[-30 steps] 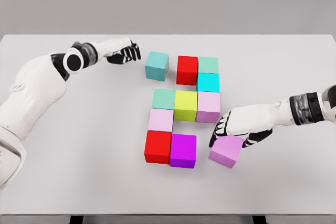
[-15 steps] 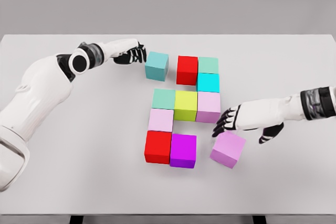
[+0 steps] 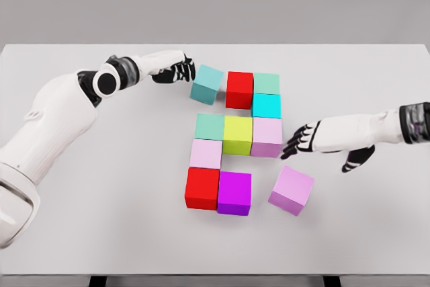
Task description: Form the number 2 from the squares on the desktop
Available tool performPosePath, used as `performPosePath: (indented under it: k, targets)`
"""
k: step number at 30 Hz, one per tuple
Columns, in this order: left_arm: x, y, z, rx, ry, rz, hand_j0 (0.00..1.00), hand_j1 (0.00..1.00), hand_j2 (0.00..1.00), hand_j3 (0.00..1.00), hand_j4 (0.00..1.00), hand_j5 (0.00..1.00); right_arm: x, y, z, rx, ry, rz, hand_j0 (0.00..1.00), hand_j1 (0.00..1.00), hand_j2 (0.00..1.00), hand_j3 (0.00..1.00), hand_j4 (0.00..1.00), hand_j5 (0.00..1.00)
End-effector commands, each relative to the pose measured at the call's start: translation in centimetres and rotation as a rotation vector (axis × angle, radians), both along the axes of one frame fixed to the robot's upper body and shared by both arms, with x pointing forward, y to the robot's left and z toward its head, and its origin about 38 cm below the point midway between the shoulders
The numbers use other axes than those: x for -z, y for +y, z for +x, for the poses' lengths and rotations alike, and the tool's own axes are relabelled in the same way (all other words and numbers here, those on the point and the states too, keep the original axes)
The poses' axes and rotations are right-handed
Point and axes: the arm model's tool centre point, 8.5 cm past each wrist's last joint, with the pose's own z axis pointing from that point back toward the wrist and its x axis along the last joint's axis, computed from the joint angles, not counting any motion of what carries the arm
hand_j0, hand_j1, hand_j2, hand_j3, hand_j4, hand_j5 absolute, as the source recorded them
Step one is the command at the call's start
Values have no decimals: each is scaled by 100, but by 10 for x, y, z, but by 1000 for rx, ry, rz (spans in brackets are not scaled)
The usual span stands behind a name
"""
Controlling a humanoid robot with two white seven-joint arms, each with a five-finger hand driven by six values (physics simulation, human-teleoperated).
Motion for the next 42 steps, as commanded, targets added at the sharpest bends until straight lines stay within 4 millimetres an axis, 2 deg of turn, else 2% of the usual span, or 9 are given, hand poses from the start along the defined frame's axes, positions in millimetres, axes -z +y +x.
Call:
performPosePath:
  k: [1, 8, 12, 16, 21, 28, 36, 38, 42]
  targets:
    - [-2, 0, 0, -1, -2, -8, 41, 41, 41, 41, 41, 41, 1, -10, 5, 36, 2, -10, 100, 100, 100, 100, 100, 100]
    - [0, 11, 1, -25, 5, -8, 42, 42, 42, 42, 42, 42, 12, -14, 2, 47, 27, -17, 100, 100, 100, 100, 100, 100]
    - [4, 14, 0, -36, 14, -7, 43, 43, 43, 43, 43, 43, 20, -25, 5, 84, 45, -28, 100, 100, 100, 100, 100, 100]
    - [4, 13, -1, -25, 24, -2, 43, 43, 43, 43, 43, 43, 25, -21, 1, 73, 57, -27, 100, 100, 100, 100, 100, 100]
    - [4, 24, -1, -29, 47, 19, 43, 43, 43, 43, 43, 43, 27, -21, 0, 71, 61, -28, 100, 100, 100, 100, 100, 100]
    - [-1, 24, -4, 0, 53, 29, 44, 44, 44, 44, 44, 44, 28, -16, -2, 54, 62, -29, 100, 100, 100, 100, 100, 100]
    - [3, 19, -9, 32, 68, 46, 44, 44, 44, 44, 44, 44, 28, -8, -6, 27, 66, -23, 100, 100, 100, 100, 100, 100]
    - [4, 26, -9, 24, 67, 61, 44, 44, 44, 44, 44, 44, 27, -5, -8, 17, 65, -20, 100, 100, 100, 100, 100, 100]
    - [5, 25, -10, 26, 69, 63, 44, 44, 44, 44, 44, 44, 27, -2, -10, 5, 65, -16, 100, 100, 100, 100, 100, 100]
